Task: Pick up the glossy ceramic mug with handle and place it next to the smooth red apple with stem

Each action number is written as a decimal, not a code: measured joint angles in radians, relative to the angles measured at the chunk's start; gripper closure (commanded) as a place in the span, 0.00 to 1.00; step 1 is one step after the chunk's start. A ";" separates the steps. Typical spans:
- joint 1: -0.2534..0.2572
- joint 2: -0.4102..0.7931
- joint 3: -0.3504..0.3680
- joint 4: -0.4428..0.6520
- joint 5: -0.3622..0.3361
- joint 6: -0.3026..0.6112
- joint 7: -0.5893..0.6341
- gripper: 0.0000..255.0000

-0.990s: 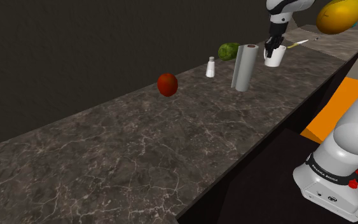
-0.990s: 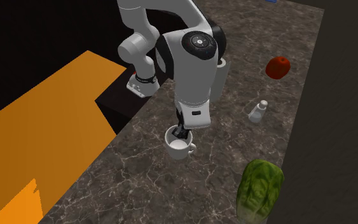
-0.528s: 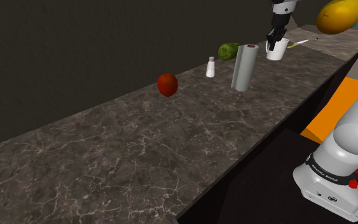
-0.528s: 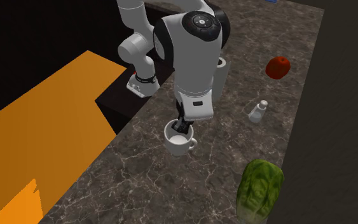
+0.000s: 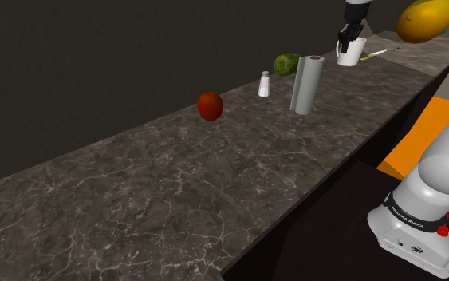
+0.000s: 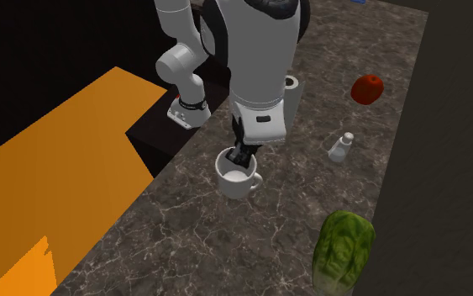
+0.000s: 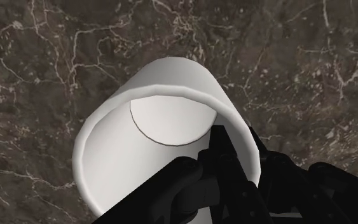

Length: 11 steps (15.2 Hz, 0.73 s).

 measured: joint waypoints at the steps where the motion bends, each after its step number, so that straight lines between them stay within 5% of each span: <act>1: -0.001 0.001 -0.001 0.015 0.001 -0.014 -0.002 1.00; 11: -0.004 0.030 -0.005 0.182 0.016 -0.154 -0.019 1.00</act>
